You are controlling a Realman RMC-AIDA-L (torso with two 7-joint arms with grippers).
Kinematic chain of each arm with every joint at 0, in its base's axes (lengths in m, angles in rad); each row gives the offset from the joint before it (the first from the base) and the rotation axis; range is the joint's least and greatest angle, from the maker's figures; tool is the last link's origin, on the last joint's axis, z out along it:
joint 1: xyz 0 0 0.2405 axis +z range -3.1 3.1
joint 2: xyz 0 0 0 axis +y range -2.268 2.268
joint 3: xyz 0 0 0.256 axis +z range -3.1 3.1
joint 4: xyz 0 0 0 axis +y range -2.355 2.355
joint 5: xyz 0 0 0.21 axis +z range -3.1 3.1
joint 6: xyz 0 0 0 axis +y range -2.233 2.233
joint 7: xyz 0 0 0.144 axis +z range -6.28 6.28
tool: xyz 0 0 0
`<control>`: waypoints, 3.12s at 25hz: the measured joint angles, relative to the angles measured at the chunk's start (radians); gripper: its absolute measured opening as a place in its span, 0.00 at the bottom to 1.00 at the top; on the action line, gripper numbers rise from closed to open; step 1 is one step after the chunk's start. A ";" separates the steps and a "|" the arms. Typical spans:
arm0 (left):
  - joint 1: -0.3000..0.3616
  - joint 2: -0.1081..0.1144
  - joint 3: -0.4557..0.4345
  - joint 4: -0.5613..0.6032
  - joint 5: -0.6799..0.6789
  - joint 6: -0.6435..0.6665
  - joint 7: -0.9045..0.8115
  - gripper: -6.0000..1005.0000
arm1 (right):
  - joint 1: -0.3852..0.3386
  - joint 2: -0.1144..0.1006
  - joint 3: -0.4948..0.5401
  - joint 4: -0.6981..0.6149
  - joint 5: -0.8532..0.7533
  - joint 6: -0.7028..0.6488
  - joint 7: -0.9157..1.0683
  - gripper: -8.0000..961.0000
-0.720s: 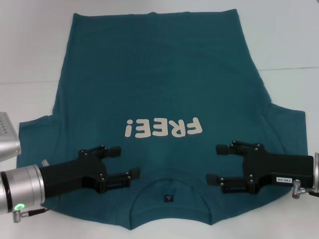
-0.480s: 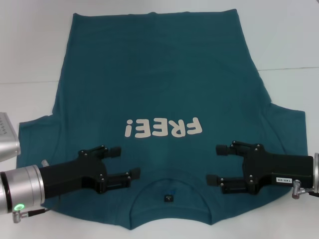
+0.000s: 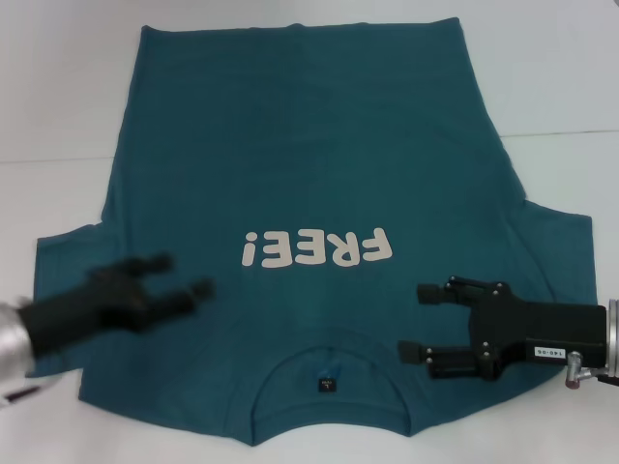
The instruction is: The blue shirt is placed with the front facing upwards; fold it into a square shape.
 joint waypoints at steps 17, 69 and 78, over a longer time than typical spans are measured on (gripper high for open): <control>0.017 0.059 -0.197 0.031 0.127 -0.350 -0.417 0.87 | 0.007 -0.001 0.000 0.015 0.000 0.011 0.000 0.98; 0.013 0.049 -0.056 0.046 0.267 -0.366 -0.571 0.86 | 0.005 -0.003 -0.002 0.015 -0.004 0.038 -0.014 0.98; -0.001 0.048 -0.051 0.048 0.253 -0.348 -0.567 0.86 | 0.002 -0.003 -0.002 0.015 -0.004 0.040 -0.014 0.98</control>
